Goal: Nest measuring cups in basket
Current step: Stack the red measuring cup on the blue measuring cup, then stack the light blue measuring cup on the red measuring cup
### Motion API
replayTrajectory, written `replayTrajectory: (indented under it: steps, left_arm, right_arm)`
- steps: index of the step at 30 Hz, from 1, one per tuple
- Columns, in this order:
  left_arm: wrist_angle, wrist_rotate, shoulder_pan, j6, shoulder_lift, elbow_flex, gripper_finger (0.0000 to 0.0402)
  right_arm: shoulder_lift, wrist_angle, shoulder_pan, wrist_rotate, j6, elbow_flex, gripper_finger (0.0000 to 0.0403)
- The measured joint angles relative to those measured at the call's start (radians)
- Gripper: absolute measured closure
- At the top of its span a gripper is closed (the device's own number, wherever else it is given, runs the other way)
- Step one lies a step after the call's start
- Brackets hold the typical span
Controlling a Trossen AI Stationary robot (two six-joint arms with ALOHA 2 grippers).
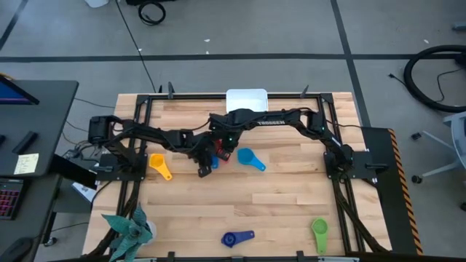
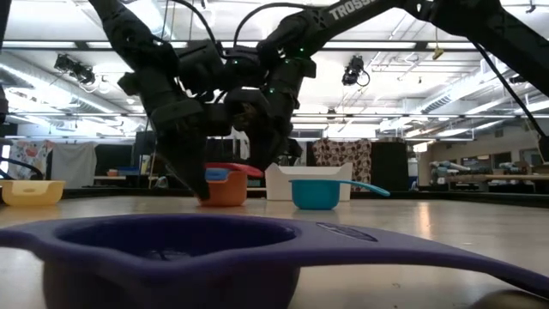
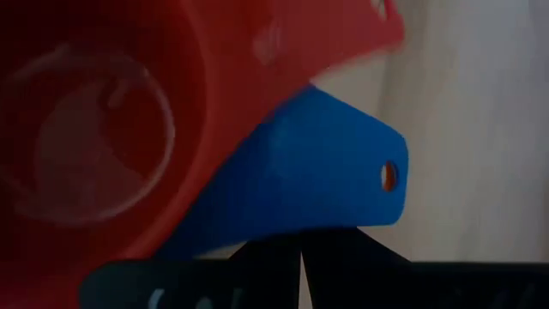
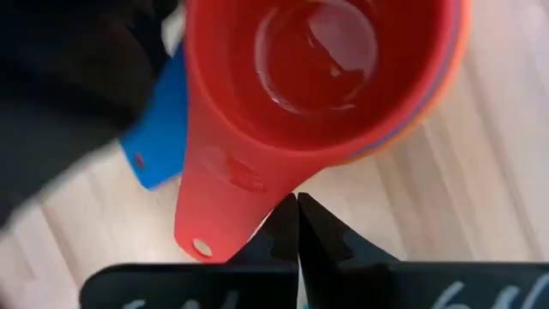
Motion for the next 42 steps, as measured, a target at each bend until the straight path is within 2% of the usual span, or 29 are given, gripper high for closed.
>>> replayTrajectory:
  steps: [6,18,27,31,35,42]
  left_arm:
    - [0.051,0.019,-0.004,0.059,0.000,-0.001,0.0396]
    - [0.093,0.026,-0.002,0.103,0.002,-0.006,0.0396]
    - [-0.114,0.029,-0.002,0.104,-0.024,0.003,0.0395]
    - [-0.177,0.027,-0.003,0.068,-0.097,0.002,0.0395]
    - [-0.215,0.029,-0.005,0.047,-0.197,0.001,0.0395]
    - [-0.211,0.025,-0.004,0.026,-0.336,-0.001,0.0395]
  right_arm:
    - [0.000,0.022,0.001,-0.086,0.000,0.000,0.0402]
    - [0.000,0.020,-0.002,-0.101,-0.036,0.000,0.0402]
    - [-0.010,-0.113,0.000,-0.015,-0.048,0.003,0.0402]
    - [-0.030,-0.211,0.000,-0.038,-0.037,0.006,0.0399]
    - [-0.031,-0.310,0.001,-0.062,-0.040,0.006,0.0379]
    - [-0.033,-0.320,-0.015,-0.151,-0.161,0.014,0.0338]
